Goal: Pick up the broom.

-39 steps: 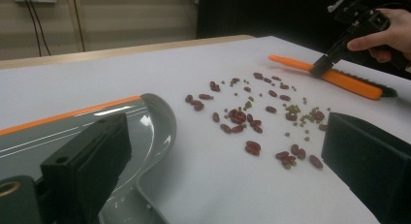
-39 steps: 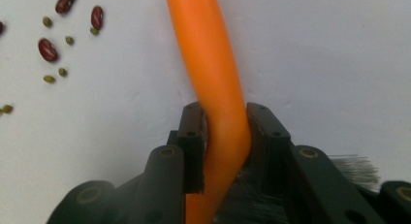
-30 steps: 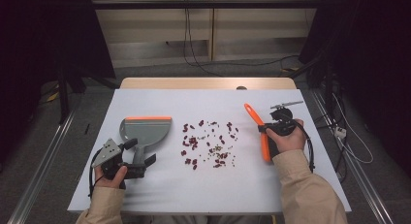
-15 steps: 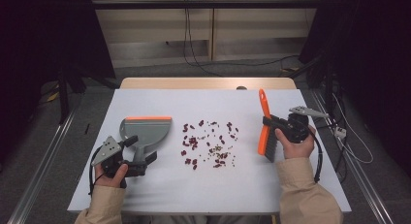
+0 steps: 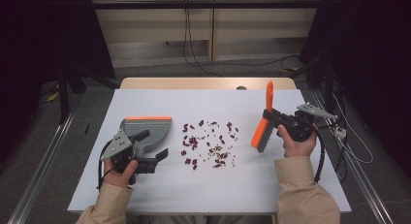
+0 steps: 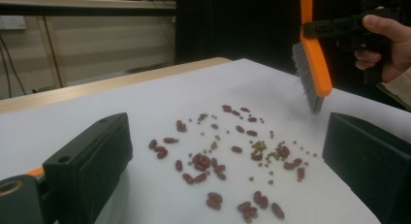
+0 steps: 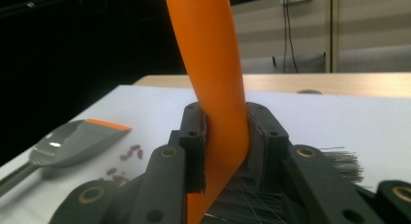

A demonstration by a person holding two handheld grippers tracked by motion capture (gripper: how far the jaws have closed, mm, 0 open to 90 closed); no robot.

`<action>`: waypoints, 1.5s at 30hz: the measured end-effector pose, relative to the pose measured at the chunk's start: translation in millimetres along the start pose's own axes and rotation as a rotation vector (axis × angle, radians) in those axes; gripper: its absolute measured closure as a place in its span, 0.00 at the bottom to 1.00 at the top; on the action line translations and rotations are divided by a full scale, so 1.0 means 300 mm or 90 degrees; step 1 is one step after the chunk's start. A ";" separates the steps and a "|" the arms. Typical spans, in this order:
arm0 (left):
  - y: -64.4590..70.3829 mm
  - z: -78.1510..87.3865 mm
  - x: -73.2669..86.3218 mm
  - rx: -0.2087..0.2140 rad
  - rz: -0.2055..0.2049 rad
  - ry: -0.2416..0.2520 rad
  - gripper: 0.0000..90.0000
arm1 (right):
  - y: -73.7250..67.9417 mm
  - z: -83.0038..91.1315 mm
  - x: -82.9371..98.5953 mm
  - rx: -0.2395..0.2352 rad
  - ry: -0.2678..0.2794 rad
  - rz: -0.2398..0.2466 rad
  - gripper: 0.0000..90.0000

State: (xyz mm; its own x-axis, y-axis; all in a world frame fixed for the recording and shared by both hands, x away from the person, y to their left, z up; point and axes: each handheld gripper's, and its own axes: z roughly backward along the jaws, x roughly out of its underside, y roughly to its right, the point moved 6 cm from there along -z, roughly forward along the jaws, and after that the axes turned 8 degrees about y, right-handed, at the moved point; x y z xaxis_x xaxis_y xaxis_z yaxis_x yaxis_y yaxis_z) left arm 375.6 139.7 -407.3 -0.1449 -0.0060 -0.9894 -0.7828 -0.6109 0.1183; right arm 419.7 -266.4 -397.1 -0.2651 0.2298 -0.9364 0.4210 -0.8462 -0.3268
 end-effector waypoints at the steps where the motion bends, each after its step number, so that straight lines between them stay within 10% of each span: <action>1: 0.007 -0.011 -0.004 0.002 0.004 0.000 0.04 | -0.009 -0.006 -0.006 -0.004 0.000 -0.001 0.79; 23: 0.177 -0.255 -0.019 0.085 0.038 -0.041 0.08 | -0.243 -0.159 -0.021 -0.077 -0.003 0.027 0.79; 35: 0.199 -0.384 0.050 0.079 0.058 -0.094 0.43 | -0.380 -0.236 0.006 -0.120 -0.021 0.053 0.79; 45: 0.189 -0.382 0.058 0.054 0.063 -0.112 0.73 | -0.440 -0.264 0.024 -0.140 -0.034 0.068 0.79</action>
State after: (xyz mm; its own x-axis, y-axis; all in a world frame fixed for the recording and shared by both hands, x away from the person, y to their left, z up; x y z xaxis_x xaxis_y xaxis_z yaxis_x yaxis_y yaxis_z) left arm 398.0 14.1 -427.4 -0.3208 0.0796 -0.9438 -0.8064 -0.5457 0.2280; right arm 430.8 -114.9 -370.9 -0.2522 0.1130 -0.9611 0.6266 -0.7377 -0.2512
